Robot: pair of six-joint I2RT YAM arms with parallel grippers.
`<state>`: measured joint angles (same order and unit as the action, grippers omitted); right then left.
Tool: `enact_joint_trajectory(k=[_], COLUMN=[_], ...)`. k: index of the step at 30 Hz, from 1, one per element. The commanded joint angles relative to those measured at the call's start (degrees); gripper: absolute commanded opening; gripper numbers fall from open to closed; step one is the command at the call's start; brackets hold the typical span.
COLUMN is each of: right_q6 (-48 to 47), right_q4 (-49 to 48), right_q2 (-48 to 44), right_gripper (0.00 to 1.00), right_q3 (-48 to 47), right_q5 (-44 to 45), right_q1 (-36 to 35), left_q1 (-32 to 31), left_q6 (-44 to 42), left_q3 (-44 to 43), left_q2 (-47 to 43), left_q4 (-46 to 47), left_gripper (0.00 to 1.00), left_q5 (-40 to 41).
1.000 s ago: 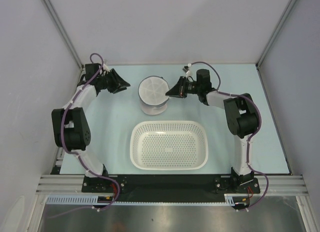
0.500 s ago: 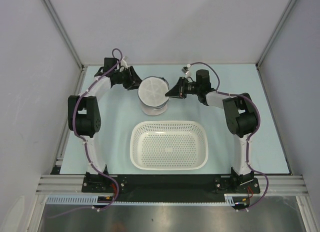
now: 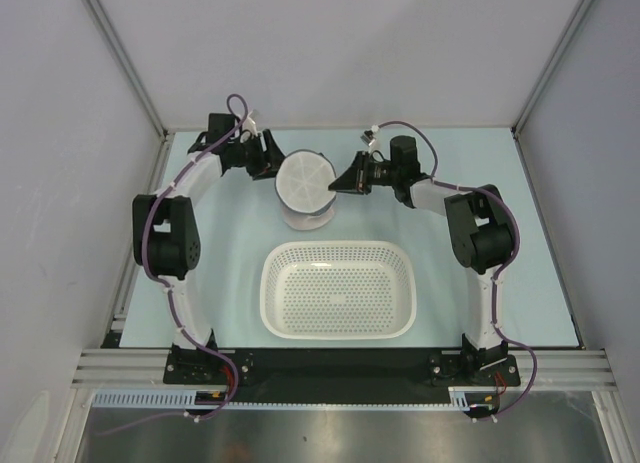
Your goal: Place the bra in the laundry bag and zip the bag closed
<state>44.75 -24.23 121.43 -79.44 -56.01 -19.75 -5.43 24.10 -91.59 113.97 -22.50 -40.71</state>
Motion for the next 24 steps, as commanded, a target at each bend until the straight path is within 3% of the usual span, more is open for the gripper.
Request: enact_joint_trajectory(k=[1, 4, 5, 6, 8, 12, 17, 21, 24], right_q6=[-1.1, -1.0, -0.9, -1.3, -3.1, -6.2, -10.8, -9.9, -5.7], right_q4=[-0.6, -0.7, -0.1, 0.7, 3.7, 10.1, 23.5, 26.8, 25.2], right_q2=[-0.3, -0.2, -0.3, -0.4, -0.8, -2.2, -6.1, -13.0, -12.6], right_gripper=[0.1, 0.08, 0.06, 0.05, 0.03, 0.01, 0.0, 0.0, 0.0], right_q3=[-2.6, -2.7, -2.9, -3.2, -3.9, -6.3, -10.7, -7.5, -4.5], right_q5=[-0.7, -0.7, -0.3, -0.1, 1.2, 3.6, 8.2, 13.5, 14.9], right_q1=[-0.5, -0.7, -0.7, -0.7, -0.8, -1.2, -1.8, -2.6, -1.8], left_q1=[-3.3, -4.1, -4.1, -4.1, -4.1, -4.3, -4.9, -4.9, -4.8], left_q6=[-4.5, -6.1, -6.3, -6.8, -7.6, -7.9, -8.0, -4.3, -4.8], left_q3=[-5.5, -8.7, -9.5, -10.4, -12.6, -16.7, -16.7, -4.7, -2.5], left_q2=[-0.2, 2.7, 3.4, 3.7, 3.4, 2.9, -2.6, -15.5, -10.1], left_q4=[-5.6, -9.6, -10.1, -11.9, -13.1, -15.6, -16.9, -10.3, -10.5], left_gripper=[0.63, 0.56, 0.5, 0.35, 0.2, 0.0, 0.0, 0.0, 0.0], left_q5=[6.0, 9.9, 11.7, 13.0, 15.6, 15.5, 14.6, 19.0, 20.8])
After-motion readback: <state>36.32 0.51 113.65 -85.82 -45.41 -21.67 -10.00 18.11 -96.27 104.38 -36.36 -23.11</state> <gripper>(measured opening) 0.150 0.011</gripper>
